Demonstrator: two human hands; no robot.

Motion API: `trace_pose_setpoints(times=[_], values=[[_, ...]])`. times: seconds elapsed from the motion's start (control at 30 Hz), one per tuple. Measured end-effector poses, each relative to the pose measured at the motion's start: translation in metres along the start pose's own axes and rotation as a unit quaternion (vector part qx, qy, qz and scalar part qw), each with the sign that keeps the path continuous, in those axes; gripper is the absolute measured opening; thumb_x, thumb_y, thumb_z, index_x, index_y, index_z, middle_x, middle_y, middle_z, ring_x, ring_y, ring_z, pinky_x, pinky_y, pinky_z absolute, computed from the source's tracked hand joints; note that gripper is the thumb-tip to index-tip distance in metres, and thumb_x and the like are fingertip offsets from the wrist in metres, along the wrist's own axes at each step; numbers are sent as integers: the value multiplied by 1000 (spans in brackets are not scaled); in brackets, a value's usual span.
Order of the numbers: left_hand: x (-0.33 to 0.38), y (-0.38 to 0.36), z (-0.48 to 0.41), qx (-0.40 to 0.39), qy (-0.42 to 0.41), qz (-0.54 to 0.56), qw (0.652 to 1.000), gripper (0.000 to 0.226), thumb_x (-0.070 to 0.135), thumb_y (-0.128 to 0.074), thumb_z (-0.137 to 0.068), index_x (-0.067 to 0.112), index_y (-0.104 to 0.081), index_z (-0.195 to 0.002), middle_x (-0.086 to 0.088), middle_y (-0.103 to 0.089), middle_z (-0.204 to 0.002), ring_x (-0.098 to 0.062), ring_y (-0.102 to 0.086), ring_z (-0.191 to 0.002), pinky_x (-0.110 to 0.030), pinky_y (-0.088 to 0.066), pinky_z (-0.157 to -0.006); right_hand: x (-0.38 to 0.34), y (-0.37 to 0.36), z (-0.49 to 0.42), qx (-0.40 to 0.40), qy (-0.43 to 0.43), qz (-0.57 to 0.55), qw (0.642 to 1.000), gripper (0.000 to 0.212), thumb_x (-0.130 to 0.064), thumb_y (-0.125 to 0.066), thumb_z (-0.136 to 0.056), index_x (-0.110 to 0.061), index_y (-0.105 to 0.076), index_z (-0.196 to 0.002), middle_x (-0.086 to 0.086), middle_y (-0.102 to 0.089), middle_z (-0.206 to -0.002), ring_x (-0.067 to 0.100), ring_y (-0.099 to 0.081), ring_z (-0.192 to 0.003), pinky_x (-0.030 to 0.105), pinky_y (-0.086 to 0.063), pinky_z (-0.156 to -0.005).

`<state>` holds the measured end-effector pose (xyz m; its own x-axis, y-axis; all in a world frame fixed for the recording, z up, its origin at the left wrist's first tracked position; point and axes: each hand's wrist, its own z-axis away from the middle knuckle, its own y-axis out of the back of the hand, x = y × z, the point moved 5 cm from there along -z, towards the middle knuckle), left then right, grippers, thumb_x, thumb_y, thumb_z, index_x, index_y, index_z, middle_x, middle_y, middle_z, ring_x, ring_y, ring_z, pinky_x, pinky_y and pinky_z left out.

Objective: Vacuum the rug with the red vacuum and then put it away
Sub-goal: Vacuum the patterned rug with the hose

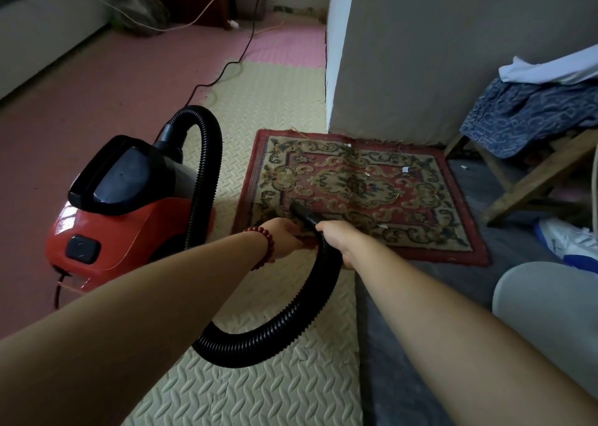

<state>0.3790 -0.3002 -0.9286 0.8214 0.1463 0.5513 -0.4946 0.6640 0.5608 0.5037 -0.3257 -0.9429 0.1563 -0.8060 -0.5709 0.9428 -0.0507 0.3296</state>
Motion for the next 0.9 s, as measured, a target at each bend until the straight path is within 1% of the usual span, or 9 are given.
trace_pose_setpoints(times=[0.07, 0.13, 0.27, 0.37, 0.4, 0.5, 0.63, 0.73, 0.9], values=[[-2, 2, -1, 4, 0, 1, 1000, 36, 36, -58, -90, 19, -60, -122, -2, -57, -82, -18, -51, -69, -25, -41, -54, 0, -2, 2, -8, 1, 3, 1000, 38, -29, -46, -96, -6, -50, -126, 12, -55, -110, 28, -56, -97, 33, -43, -75], [-3, 3, -1, 10, 10, 4, 1000, 37, 29, -55, -92, 21, -55, -129, -1, -57, -79, -18, -51, -68, -25, -41, -53, 3, 1, 3, -6, -7, 2, 1000, 36, -30, -46, -97, -7, -50, -124, 12, -54, -107, 28, -56, -95, 33, -43, -75], [-2, 4, 0, 17, 13, 2, 1000, 40, 26, -54, -93, 22, -51, -132, -7, -60, -110, -23, -57, -91, -30, -49, -71, 12, 21, 1, 34, -18, -11, 999, 42, -31, -45, -96, -6, -48, -129, 12, -55, -109, 30, -57, -98, 32, -44, -76], [2, 1, 1, -4, 8, 1, 1000, 40, 25, -53, -94, 23, -50, -133, -5, -56, -119, -21, -55, -97, -31, -49, -79, 17, 41, 0, 82, -21, -21, 996, 44, -30, -43, -97, -6, -45, -134, 11, -53, -108, 29, -54, -92, 31, -43, -75], [3, -1, 1, -15, 7, -3, 1000, 40, 25, -52, -94, 23, -49, -134, -5, -55, -120, -22, -56, -98, -31, -49, -79, 18, 46, 0, 93, -21, -19, 995, 43, -28, -42, -98, -6, -45, -134, 10, -52, -106, 28, -53, -90, 31, -43, -74], [6, -7, 1, -34, 7, -9, 999, 39, 24, -51, -95, 25, -49, -134, -2, -54, -106, -21, -55, -93, -31, -49, -72, 18, 56, 2, 112, -10, -21, 993, 40, -21, -39, -99, -3, -46, -134, 10, -49, -104, 26, -49, -87, 30, -40, -74], [9, -13, -1, -49, 12, 3, 999, 34, 22, -51, -95, 25, -54, -129, -2, -55, -116, -22, -56, -104, -30, -47, -75, 19, 54, 7, 111, -11, -36, 993, 40, -22, -40, -99, -3, -44, -135, 11, -50, -108, 25, -48, -90, 32, -42, -77], [10, -14, -1, -45, 14, 14, 999, 30, 21, -52, -94, 26, -57, -123, -1, -55, -110, -22, -57, -105, -30, -47, -75, 20, 52, 7, 101, -16, -38, 994, 41, -22, -39, -100, -2, -43, -135, 12, -49, -108, 26, -47, -90, 33, -43, -79], [10, -16, -1, -53, 20, 30, 998, 28, 20, -51, -94, 25, -58, -121, -1, -55, -108, -22, -57, -107, -30, -46, -75, 29, 61, 5, 103, -20, -58, 993, 39, -21, -36, -99, -2, -47, -132, 9, -49, -94, 27, -48, -90, 32, -41, -75]])
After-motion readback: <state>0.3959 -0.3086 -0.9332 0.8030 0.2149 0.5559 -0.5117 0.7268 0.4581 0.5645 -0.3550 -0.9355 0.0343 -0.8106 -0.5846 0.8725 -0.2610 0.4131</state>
